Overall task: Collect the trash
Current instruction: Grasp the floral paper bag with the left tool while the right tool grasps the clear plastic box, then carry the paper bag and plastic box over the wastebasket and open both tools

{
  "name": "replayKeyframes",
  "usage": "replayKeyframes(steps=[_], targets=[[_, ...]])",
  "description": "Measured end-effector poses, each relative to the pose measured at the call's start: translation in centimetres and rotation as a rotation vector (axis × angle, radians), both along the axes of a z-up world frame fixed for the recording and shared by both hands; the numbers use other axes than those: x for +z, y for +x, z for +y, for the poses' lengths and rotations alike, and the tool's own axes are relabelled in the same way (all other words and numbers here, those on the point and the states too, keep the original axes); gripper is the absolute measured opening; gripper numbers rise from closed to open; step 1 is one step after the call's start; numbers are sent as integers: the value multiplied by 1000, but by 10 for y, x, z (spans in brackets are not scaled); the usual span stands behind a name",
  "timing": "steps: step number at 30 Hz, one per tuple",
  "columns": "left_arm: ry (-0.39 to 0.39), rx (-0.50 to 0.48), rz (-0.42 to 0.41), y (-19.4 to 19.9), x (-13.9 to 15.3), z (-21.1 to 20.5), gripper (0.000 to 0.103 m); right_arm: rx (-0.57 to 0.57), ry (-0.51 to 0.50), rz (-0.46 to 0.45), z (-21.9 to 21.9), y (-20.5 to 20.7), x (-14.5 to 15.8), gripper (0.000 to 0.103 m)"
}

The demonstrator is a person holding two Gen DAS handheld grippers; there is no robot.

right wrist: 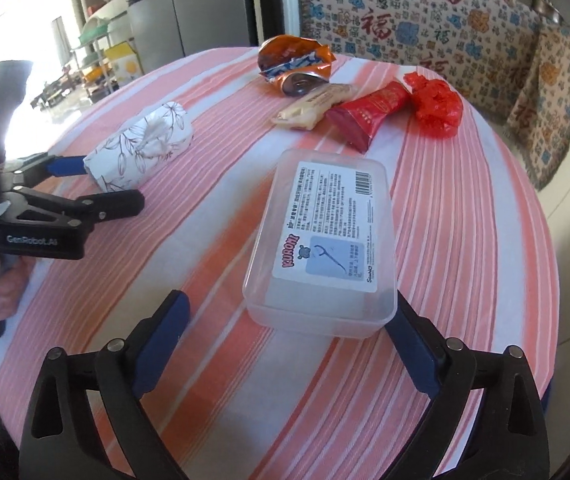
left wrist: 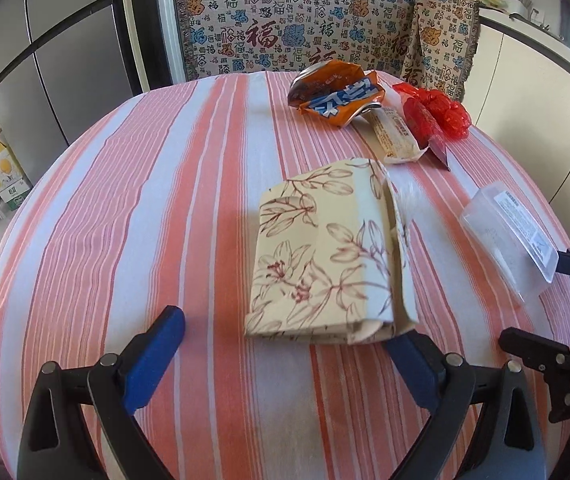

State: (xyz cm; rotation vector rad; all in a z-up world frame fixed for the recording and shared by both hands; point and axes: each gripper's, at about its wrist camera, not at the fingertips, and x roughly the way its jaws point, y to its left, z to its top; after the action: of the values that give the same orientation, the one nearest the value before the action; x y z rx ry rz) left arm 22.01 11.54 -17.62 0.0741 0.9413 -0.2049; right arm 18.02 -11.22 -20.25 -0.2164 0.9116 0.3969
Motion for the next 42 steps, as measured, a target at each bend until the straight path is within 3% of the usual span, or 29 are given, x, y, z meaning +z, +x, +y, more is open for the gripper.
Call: replayKeyframes(steps=[6, 10, 14, 18, 19, 21, 22, 23, 24, 27, 35, 42], targets=[[-3, -2, -1, -6, 1, 3, 99, -7, 18, 56, -5, 11, 5, 100], [-47, -44, -41, -14, 16, 2, 99, -49, 121, 111, -27, 22, 29, 99], [-43, -75, -65, -7, 32, -7, 99, -38, 46, 142, -21, 38, 40, 99], [47, -85, -41, 10, 28, -19, 97, -32, -14, 196, -9, 52, 35, 89], [60, -92, -36, 13, 27, -22, 94, -36, -26, 208, -7, 56, 33, 86], [74, -105, -24, 17, 26, -24, 71, -43, -33, 228, -5, 59, 31, 76], [76, -113, -16, 18, 26, -24, 65, -48, -35, 241, -6, 60, 31, 63], [73, -122, -7, 18, 25, -24, 48, -50, -34, 242, -6, 60, 32, 63], [70, -126, -1, 18, 26, -25, 44, -49, -32, 238, -7, 58, 34, 63], [64, -123, -16, 15, 31, -24, 40, -43, -10, 222, -10, 50, 42, 62], [-60, -106, -32, -6, 45, -19, 37, -54, 49, 198, -31, 35, 53, 62], [-98, -157, -32, -21, 51, -46, 37, -86, 66, 175, -47, 28, 56, 62]])
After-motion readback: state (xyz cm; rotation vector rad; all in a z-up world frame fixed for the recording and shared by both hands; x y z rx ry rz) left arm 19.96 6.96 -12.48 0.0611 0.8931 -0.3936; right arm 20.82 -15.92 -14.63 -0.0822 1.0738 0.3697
